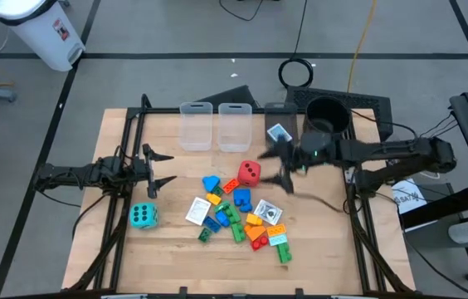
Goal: Pick & Place Toys
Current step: Put the black deck of cards into the black bin
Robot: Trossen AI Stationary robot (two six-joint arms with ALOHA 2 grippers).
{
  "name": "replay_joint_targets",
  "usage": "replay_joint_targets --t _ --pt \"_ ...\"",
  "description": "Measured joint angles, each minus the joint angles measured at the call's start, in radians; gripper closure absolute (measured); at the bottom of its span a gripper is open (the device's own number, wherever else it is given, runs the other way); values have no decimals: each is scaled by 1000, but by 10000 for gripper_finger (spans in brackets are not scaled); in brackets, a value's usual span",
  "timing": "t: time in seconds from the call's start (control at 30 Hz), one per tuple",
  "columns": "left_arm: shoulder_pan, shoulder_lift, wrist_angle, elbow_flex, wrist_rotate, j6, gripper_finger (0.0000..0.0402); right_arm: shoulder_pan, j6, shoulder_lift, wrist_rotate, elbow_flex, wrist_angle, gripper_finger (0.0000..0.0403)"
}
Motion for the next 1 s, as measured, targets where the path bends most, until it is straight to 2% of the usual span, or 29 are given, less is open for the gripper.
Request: replay_joint_targets --t 0.17,0.37,0.5,0.67,0.73,0.83,1.0 --pt "0 0 0 0 0 0 78 192 -11 60 0 0 79 46" --pt "0 0 0 0 0 0 78 353 -19 163 8 1 129 46" --pt "0 0 0 0 0 0 78 409 -1 232 156 1 104 46" --pt "0 0 0 0 0 0 78 444 55 317 391 1 -49 52" --pt "0 0 0 0 -1 0 78 450 88 340 429 -1 -116 67" --pt "0 0 0 0 0 0 78 449 142 369 428 0 -214 109" --pt "0 0 -1 0 0 0 78 449 186 411 422 -1 -231 216"
